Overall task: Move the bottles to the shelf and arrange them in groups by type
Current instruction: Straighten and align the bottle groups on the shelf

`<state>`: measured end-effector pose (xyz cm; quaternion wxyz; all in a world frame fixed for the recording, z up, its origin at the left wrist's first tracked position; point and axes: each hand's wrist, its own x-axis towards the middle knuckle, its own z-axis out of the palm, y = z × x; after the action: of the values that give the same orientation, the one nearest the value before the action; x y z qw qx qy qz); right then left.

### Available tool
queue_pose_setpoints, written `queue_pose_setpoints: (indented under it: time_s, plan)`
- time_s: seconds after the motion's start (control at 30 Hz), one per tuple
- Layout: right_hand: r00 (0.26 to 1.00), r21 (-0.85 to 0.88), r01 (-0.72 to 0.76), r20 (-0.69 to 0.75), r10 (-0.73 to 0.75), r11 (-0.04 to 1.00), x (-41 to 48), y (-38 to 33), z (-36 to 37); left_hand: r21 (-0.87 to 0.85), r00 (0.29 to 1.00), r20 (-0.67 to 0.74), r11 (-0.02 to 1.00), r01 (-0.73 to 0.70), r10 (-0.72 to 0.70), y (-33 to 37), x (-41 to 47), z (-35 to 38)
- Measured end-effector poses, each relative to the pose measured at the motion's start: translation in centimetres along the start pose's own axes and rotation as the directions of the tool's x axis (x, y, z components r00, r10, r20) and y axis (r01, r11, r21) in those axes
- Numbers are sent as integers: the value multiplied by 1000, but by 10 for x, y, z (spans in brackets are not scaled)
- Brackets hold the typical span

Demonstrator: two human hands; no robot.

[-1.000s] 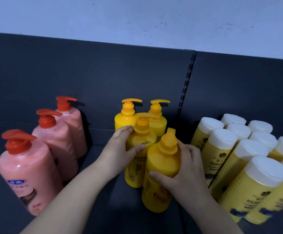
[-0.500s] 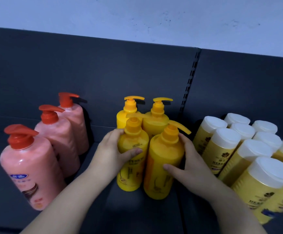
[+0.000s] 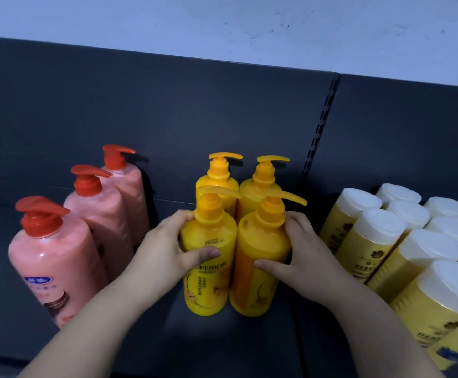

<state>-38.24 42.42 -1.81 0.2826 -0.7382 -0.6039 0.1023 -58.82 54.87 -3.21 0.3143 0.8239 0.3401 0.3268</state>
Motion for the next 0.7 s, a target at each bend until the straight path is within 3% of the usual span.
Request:
queue_pose_setpoints:
  time_s: [0.3, 0.7]
  plan:
    - [999, 57, 8, 36, -10, 998, 12, 2, 9, -36, 999, -30, 998, -46, 45, -14, 13, 7]
    - [998, 70, 5, 63, -9, 998, 25, 7, 15, -69, 998, 58, 997, -24, 28, -30, 24, 11]
